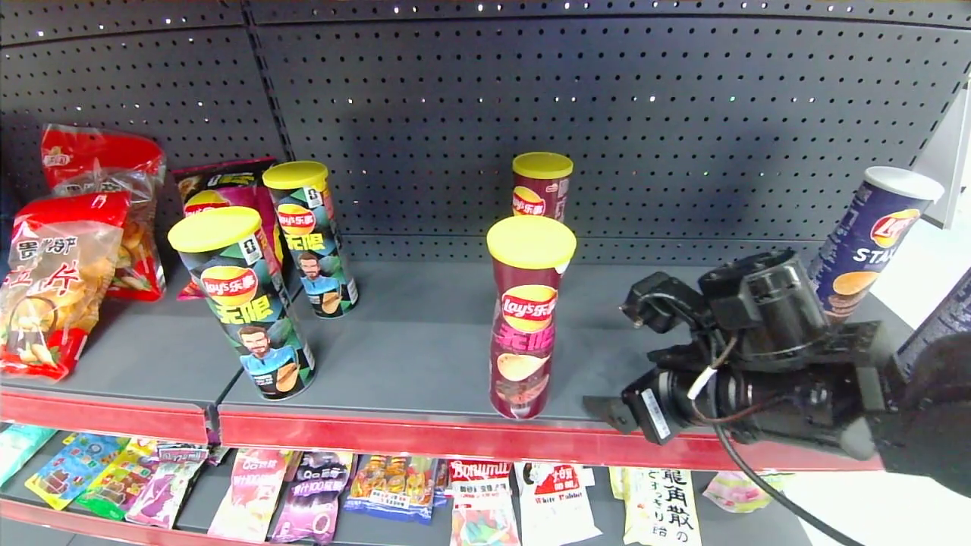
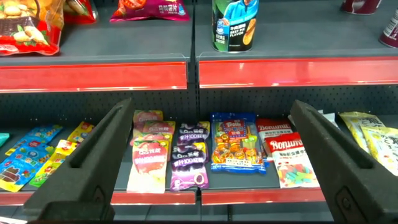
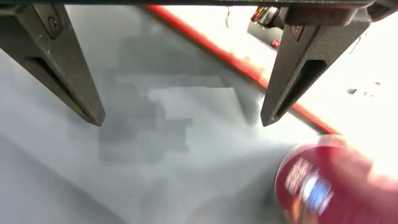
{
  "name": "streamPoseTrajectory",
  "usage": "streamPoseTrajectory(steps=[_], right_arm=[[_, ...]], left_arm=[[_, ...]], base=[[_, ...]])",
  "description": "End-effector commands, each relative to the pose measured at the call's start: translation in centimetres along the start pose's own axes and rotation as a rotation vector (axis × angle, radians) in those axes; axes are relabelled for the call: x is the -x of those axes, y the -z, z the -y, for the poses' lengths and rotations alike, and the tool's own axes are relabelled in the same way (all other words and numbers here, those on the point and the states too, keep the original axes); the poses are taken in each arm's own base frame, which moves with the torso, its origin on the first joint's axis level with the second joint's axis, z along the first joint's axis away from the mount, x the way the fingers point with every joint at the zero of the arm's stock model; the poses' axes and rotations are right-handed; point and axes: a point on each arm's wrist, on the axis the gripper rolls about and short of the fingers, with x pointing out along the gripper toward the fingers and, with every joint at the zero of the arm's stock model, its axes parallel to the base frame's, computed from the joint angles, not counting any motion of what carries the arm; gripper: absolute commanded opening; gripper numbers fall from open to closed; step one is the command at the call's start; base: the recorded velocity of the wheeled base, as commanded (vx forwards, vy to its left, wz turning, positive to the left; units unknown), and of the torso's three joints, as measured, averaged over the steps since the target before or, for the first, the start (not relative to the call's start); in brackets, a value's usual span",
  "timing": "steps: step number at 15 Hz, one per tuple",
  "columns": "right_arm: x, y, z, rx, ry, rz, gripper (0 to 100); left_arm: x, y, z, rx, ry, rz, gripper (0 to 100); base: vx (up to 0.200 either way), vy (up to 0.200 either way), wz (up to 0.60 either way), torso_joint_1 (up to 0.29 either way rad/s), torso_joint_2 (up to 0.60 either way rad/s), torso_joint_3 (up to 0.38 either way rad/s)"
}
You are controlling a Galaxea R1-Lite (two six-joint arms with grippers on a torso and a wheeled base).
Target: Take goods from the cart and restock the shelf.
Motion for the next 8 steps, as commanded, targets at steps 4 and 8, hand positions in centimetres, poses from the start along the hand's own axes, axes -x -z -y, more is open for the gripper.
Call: streamPoseTrajectory(steps=[4, 8], right_arm=[[11.9, 8.4, 2.4, 0.072, -0.031, 0.222, 100], [15.6, 16.5, 3.4, 0.084, 0.024, 0.38, 100]], left_arm=[[0.0, 0.0, 0.0, 0.0, 0.0, -0.002, 100], [0.0, 0.0, 0.0, 0.0, 0.0, -0.002, 100]], base=[[0.0, 0.0, 0.0, 0.0, 0.0, 0.0], [0.0, 0.0, 0.0, 0.0, 0.0, 0.0]])
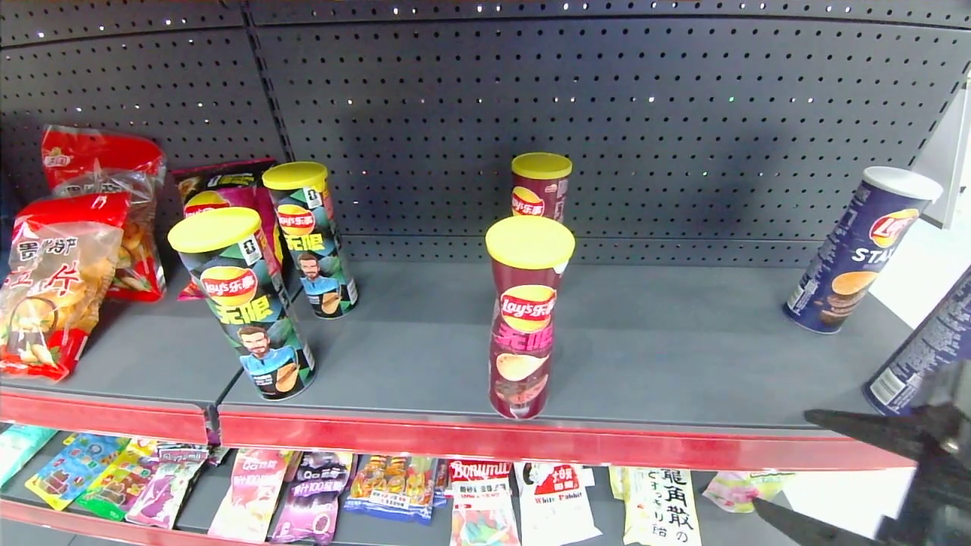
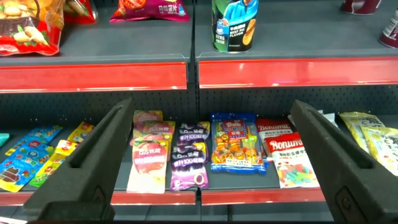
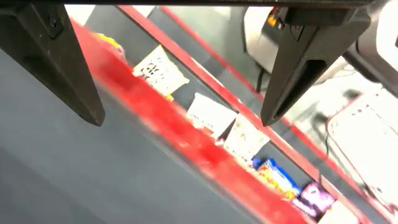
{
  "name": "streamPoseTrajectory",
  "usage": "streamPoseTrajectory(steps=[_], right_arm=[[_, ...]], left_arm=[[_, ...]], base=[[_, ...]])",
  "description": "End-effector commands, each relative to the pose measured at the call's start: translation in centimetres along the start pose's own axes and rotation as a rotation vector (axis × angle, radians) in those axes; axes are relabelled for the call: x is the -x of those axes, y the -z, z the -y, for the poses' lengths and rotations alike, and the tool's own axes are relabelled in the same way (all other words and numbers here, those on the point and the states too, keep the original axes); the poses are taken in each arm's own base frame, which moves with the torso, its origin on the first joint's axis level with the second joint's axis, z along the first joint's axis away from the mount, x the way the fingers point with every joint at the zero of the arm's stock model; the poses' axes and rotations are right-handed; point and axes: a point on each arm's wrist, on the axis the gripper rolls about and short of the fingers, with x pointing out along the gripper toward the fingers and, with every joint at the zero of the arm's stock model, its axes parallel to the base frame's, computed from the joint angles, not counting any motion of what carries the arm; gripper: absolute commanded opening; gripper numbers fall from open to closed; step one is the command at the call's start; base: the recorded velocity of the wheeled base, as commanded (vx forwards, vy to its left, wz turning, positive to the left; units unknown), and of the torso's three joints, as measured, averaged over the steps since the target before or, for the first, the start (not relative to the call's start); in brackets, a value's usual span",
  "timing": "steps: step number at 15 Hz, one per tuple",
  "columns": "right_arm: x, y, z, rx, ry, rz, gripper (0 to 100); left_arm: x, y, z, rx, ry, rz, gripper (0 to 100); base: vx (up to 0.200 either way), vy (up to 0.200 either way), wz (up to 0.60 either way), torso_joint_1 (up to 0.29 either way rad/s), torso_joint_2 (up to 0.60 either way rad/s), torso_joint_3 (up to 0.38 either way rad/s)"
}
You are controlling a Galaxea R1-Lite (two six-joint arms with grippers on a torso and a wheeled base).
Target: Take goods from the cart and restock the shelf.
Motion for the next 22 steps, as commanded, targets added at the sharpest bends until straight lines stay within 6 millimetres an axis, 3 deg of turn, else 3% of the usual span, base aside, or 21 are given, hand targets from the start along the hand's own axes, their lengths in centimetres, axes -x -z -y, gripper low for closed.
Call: streamPoseTrajectory(steps=[1, 5, 9, 14, 16, 17, 19, 22], right_arm=[[5.0, 6.6, -1.3, -0.004, 0.16, 0.16, 100], [5.9, 9.0, -2.4, -0.127, 0.349, 0.253, 100], [6.5, 11.1, -3.7, -0.235, 0.384, 0.279, 100], [7.7, 12.0, -4.7, -0.269, 0.437, 0.463, 100], [7.8, 12.4, -4.3, -0.335, 0.635, 0.427, 100], [7.7, 12.5, -4.3, -0.395, 0.631, 0.433, 100], [7.6, 12.6, -4.5, -0.307, 0.589, 0.393, 100], [7.5, 12.6, -4.5, -0.306, 0.554, 0.399, 100]], left_arm=[[0.0, 0.0, 0.0, 0.0, 0.0, -0.002, 100], [0.0, 0.0, 0.0, 0.0, 0.0, -0.002, 100], [0.0, 0.0, 0.0, 0.0, 0.0, -0.002, 100], [0.0, 0.0, 0.0, 0.0, 0.0, -0.002, 100], [0.0, 0.0, 0.0, 0.0, 0.0, -0.002, 100], [0.0, 0.0, 0.0, 0.0, 0.0, -0.002, 100], [0.0, 0.0, 0.0, 0.0, 0.0, -0.002, 100], [0.0, 0.0, 0.0, 0.0, 0.0, -0.002, 100]], base=[[0.0, 0.0, 0.0, 0.0, 0.0, 0.0], [0.0, 0.0, 0.0, 0.0, 0.0, 0.0], [0.0, 0.0, 0.0, 0.0, 0.0, 0.0], [0.0, 0.0, 0.0, 0.0, 0.0, 0.0], [0.0, 0.0, 0.0, 0.0, 0.0, 0.0], [0.0, 0.0, 0.0, 0.0, 0.0, 0.0], [0.0, 0.0, 0.0, 0.0, 0.0, 0.0], [0.0, 0.0, 0.0, 0.0, 0.0, 0.0]])
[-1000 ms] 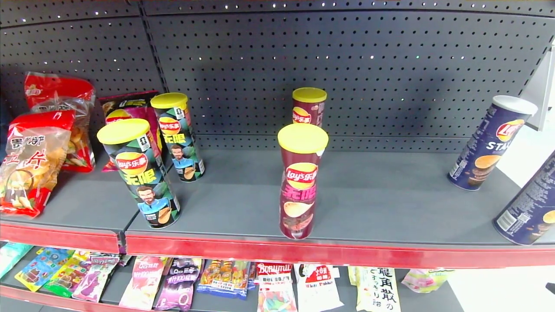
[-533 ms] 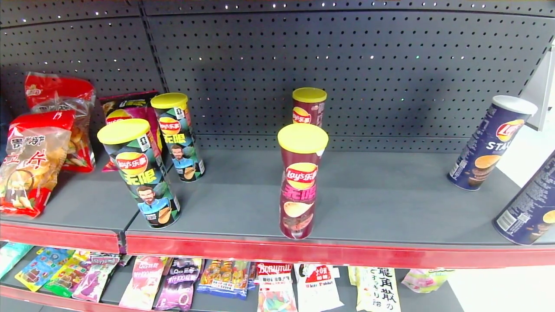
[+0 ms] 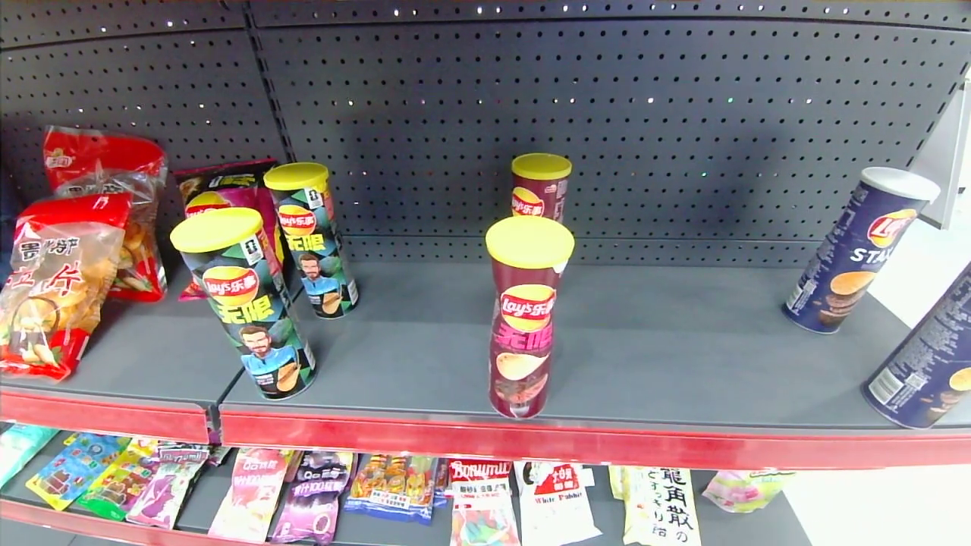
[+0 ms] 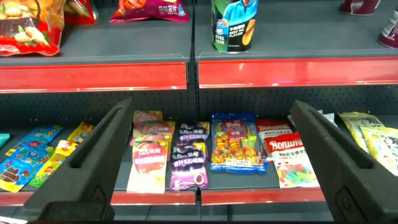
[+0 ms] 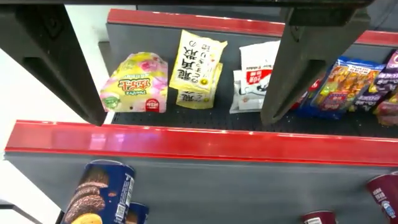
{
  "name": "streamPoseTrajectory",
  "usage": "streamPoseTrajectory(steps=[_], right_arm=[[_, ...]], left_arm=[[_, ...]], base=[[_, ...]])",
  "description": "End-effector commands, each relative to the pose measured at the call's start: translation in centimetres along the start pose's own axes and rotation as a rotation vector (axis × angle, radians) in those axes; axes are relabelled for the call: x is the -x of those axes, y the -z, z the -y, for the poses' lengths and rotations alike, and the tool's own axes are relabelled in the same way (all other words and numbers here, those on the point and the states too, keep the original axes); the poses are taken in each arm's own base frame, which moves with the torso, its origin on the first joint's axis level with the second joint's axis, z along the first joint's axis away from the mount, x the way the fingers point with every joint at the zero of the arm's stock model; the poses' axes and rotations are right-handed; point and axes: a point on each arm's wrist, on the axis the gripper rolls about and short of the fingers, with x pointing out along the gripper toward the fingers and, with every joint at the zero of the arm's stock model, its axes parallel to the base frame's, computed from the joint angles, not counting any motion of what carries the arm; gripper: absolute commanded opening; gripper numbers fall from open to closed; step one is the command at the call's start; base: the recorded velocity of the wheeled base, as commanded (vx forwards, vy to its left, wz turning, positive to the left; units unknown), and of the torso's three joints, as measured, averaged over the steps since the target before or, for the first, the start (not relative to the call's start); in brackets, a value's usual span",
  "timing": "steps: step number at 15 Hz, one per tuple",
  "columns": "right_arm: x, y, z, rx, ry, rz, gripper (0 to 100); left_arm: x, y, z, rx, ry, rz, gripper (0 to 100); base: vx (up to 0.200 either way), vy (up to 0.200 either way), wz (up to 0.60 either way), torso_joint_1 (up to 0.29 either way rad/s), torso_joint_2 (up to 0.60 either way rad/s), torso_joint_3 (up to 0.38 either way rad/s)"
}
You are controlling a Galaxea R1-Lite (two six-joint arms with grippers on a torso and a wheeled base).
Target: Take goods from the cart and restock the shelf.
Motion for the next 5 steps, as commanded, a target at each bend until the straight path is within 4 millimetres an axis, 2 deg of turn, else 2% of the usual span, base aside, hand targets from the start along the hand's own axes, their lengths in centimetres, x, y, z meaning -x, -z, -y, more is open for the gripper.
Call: streamPoseTrajectory(steps=[1, 5], right_arm=[[0.01, 0.01, 0.0, 0.001, -0.001, 0.001, 100], [0.01, 0.01, 0.03, 0.007, 0.011, 0.001, 100]], left_arm=[[-0.01, 0.0, 0.0, 0.0, 0.0, -0.002, 100], [-0.01, 0.0, 0.0, 0.0, 0.0, -0.002, 100]], base=[[0.0, 0.0, 0.0, 0.0, 0.0, 0.0], [0.0, 0.0, 0.0, 0.0, 0.0, 0.0]])
